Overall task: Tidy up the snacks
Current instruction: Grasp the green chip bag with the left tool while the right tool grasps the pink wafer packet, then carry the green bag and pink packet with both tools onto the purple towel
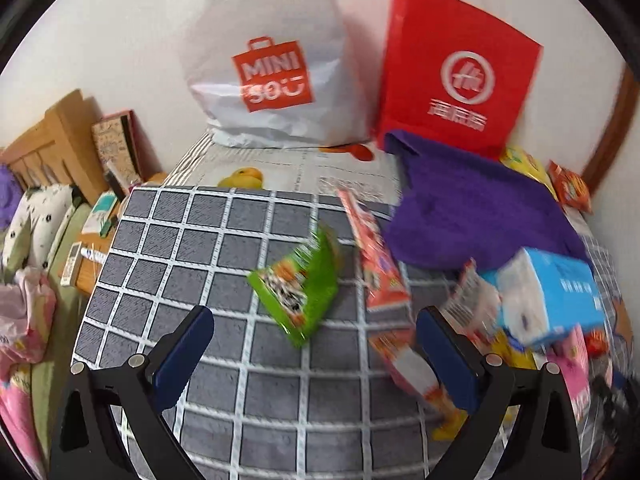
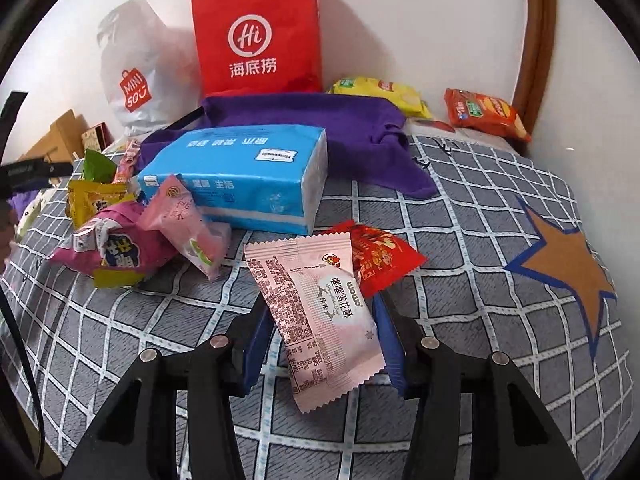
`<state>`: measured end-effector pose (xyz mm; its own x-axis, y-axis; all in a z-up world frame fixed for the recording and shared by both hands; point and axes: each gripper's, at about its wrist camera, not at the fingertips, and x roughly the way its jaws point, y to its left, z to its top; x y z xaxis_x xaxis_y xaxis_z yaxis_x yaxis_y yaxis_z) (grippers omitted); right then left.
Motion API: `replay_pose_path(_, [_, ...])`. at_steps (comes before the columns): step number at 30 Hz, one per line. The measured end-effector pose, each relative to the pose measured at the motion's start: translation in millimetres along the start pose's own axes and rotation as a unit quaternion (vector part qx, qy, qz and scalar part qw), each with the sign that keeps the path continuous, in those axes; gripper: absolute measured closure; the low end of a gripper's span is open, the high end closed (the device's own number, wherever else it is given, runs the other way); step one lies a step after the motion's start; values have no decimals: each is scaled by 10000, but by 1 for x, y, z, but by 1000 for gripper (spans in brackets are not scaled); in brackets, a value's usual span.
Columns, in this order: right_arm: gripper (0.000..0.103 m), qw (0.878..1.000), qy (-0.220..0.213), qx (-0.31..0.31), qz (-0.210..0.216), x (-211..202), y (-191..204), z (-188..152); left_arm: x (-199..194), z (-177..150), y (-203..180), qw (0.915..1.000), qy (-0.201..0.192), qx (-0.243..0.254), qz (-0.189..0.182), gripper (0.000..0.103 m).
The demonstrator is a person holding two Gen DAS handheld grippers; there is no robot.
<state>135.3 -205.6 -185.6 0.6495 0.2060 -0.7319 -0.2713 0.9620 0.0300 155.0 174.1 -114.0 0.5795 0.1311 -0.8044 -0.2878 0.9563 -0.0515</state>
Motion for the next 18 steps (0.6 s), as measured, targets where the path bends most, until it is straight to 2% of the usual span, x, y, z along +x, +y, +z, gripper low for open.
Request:
replay_pose_path(3, [53, 9999, 113, 70, 111, 12, -2, 1, 19, 5, 2, 9997, 150, -16, 169, 3])
replay_pose_path(4, [53, 9994, 265, 122, 169, 19, -4, 2, 27, 5, 2, 9995, 205, 7, 227, 7])
replay_pose_path(6, [53, 9993, 261, 175, 200, 20, -5, 3, 42, 5, 3, 9990, 329, 41, 313, 15])
replay_pose_path(12, [52, 9992, 371, 154, -79, 28, 1, 6, 65, 4, 8, 9988, 431, -97, 192, 30])
replay_pose_path(14, [52, 9991, 376, 64, -167, 29, 4, 6, 67, 4, 8, 9990, 418, -103, 130, 47])
replay_pose_path(18, [52, 9992, 373, 84, -108, 29, 2, 6, 64, 5, 8, 9996, 266, -41, 112, 57])
